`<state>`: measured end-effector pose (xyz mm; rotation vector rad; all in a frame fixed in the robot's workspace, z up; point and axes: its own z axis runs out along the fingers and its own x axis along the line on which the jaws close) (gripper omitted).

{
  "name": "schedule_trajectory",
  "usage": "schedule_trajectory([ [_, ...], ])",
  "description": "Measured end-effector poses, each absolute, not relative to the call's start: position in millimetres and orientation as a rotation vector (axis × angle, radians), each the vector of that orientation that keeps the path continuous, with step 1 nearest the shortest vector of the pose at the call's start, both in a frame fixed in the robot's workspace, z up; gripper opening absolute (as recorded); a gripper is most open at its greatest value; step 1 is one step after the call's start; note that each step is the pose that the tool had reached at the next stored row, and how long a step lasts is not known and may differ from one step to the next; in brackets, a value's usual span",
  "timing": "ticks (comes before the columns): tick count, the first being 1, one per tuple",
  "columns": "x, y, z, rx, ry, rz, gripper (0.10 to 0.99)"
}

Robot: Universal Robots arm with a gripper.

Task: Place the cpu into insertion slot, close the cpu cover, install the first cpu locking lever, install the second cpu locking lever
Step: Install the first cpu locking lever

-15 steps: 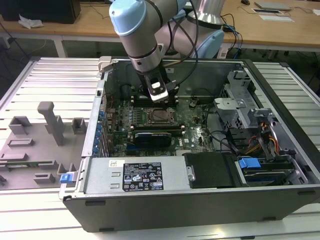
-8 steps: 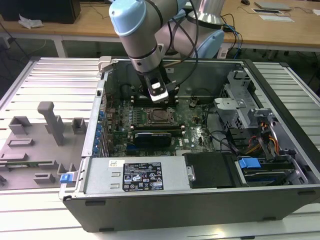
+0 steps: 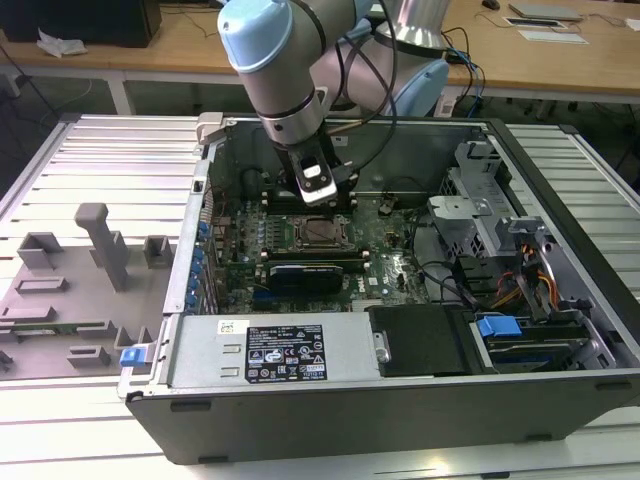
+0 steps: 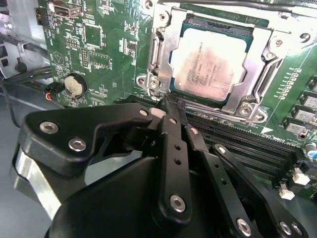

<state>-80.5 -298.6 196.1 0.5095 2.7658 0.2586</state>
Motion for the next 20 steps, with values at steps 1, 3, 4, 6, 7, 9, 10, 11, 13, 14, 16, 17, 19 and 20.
schedule_trajectory([
  [1,-80.5,-298.6,197.3,0.510,2.766,0.259,0.106],
  [3,-80.5,-298.6,200.3,0.510,2.766,0.259,0.106],
  [4,-80.5,-298.6,201.8,0.509,2.766,0.259,0.106],
  [6,-80.5,-298.6,205.3,0.509,2.766,0.259,0.106],
  [7,-80.5,-298.6,206.5,0.510,2.766,0.259,0.106],
  [9,-80.5,-298.6,208.3,0.510,2.766,0.259,0.106],
  [10,-80.5,-298.6,208.3,0.509,2.766,0.259,0.106],
  [11,-80.5,-298.6,208.3,0.509,2.766,0.259,0.106],
  [13,-80.5,-298.6,208.4,0.510,2.766,0.259,0.106],
  [14,-80.4,-298.6,208.4,0.510,2.769,0.259,0.106],
  [16,-80.2,-298.6,208.3,0.515,2.784,0.255,0.106],
  [17,-79.9,-298.6,208.1,0.519,2.802,0.252,0.106],
  [19,-79.0,-298.6,207.8,0.531,2.842,0.244,0.106],
  [20,-78.4,-298.6,207.7,0.537,2.865,0.239,0.106],
])
